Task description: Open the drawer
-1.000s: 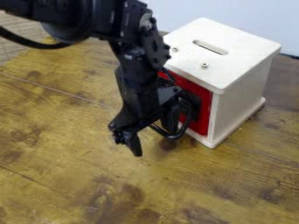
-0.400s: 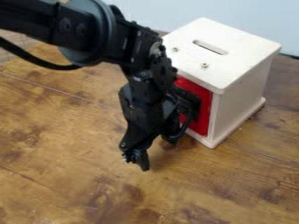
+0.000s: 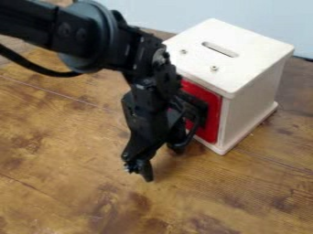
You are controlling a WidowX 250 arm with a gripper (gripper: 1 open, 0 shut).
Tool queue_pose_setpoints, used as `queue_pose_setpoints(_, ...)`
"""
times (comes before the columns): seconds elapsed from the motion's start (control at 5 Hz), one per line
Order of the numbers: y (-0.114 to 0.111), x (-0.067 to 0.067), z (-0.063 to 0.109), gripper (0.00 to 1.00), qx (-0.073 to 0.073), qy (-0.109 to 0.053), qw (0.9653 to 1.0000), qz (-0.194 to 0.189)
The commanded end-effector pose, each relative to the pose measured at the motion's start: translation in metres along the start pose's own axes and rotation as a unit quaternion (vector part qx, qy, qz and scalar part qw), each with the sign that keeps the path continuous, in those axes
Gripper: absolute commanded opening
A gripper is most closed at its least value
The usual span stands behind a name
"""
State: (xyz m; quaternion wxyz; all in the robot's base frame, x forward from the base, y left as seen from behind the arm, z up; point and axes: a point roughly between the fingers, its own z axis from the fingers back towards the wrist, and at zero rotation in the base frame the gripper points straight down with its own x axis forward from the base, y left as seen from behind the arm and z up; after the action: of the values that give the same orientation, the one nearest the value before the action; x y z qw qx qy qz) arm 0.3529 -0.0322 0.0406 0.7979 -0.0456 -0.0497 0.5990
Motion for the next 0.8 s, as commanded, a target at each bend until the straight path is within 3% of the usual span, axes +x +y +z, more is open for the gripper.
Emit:
queue_pose_setpoints(0.0,-0.005,0.015,0.034,0.0,-0.033,-0.02,0.9989,0.026)
queue_pose_setpoints(0.2,-0.003,0.016,0.04,1.0,-0.031,-0.029,0.9979,0.048)
queue_pose_setpoints(0.6,-0.007,0.017,0.041,1.0,-0.026,-0.042,0.9942,0.096)
